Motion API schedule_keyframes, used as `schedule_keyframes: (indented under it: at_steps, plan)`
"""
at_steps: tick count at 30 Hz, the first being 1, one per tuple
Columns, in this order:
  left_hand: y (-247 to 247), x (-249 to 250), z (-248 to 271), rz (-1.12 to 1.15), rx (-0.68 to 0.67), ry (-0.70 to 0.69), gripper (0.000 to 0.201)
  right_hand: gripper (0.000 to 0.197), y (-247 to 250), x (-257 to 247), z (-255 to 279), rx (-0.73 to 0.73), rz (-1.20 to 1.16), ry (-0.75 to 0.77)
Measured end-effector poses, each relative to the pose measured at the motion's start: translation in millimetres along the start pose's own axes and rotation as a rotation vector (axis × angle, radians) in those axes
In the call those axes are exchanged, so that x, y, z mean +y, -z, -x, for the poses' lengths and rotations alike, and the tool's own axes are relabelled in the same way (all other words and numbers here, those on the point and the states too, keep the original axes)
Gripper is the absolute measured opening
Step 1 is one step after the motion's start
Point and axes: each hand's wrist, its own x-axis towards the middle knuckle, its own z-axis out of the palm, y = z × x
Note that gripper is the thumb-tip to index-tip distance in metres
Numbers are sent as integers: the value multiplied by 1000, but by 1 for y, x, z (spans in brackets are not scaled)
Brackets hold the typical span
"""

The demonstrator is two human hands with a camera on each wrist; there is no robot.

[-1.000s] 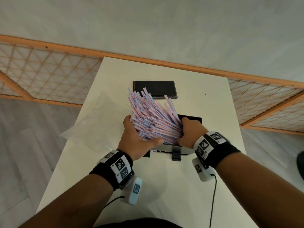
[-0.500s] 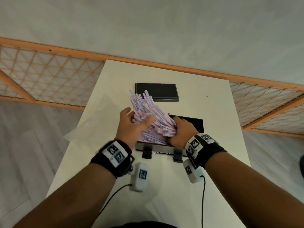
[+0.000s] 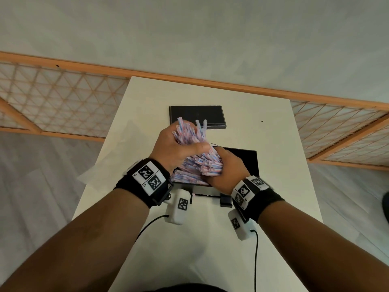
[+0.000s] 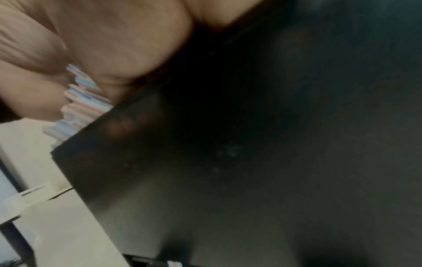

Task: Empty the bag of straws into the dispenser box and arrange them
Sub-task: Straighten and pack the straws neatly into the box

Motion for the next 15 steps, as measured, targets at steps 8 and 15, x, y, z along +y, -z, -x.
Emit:
schedule_keyframes:
  at_steps: [8,15]
  plan:
    - [5,17,11,-20,54,-187,42,63,-3,-9,6,177,-27,74]
    - [21,-33,30,401,438,284,82,77,19,10,14,149,194,-124]
